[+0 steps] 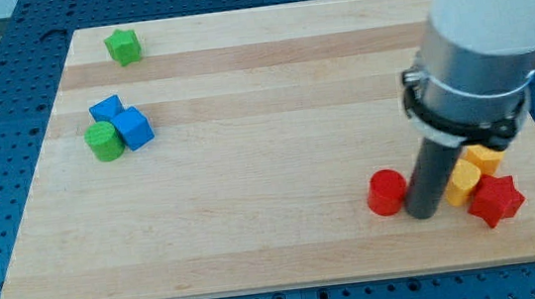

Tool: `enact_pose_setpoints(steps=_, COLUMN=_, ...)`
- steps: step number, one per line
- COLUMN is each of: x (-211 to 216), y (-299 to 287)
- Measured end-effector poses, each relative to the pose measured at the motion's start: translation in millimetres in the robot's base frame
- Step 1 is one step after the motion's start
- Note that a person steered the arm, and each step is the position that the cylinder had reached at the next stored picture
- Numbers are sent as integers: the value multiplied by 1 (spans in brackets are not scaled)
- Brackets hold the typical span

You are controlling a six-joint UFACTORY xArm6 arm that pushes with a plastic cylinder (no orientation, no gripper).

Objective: Move the red circle to the green star

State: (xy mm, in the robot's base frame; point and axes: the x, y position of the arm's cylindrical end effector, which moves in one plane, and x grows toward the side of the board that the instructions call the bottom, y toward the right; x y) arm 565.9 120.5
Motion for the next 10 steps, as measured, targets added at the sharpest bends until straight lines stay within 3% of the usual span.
enact_pose_setpoints(steps=1, x=-34, y=-37)
enact_pose_setpoints(steps=3, x=-53, y=-125)
enact_pose_setpoints(steps=5, x=-129, y=-173)
enact_pose_setpoints(steps=7, x=-190, y=-161)
enact_pose_setpoints(steps=9, x=-218, y=-118)
enact_pose_setpoints(steps=10, x=-241, y=-133)
